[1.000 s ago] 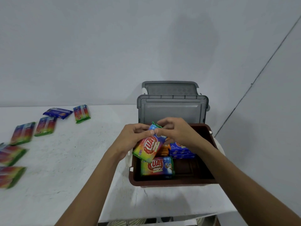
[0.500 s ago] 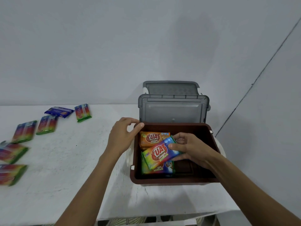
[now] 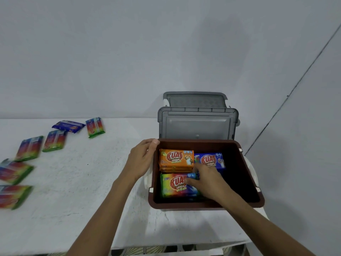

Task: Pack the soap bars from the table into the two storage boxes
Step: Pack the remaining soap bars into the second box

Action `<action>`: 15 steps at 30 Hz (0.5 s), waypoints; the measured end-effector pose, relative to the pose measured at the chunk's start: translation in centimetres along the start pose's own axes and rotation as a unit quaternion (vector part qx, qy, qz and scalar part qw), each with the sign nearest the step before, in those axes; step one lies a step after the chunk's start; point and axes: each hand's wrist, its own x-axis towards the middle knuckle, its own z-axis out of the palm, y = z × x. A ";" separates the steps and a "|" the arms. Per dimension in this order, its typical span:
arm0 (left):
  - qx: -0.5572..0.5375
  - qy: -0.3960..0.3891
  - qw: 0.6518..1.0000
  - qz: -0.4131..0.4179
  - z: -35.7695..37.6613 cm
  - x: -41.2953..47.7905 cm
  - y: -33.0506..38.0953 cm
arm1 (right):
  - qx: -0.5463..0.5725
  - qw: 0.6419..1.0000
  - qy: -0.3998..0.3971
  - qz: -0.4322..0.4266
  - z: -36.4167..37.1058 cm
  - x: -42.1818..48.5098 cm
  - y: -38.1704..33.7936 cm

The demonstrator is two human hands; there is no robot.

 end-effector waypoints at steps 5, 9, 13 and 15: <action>-0.032 -0.019 0.999 -0.024 -0.1 -0.1 -0.1 | 0.018 0.999 -0.033 -0.003 0.2 0.0 0.1; -0.068 -0.025 0.997 -0.033 -0.2 -0.2 0.0 | 0.001 0.999 -0.051 -0.012 -0.4 0.0 0.0; -0.077 -0.076 0.993 -0.043 -1.2 -0.4 -0.8 | -0.108 0.992 -0.064 -0.024 -2.5 -0.1 -1.7; -0.095 -0.090 0.991 -0.039 -2.2 -0.6 -1.6 | -0.147 0.988 -0.017 -0.041 -3.7 0.1 -3.3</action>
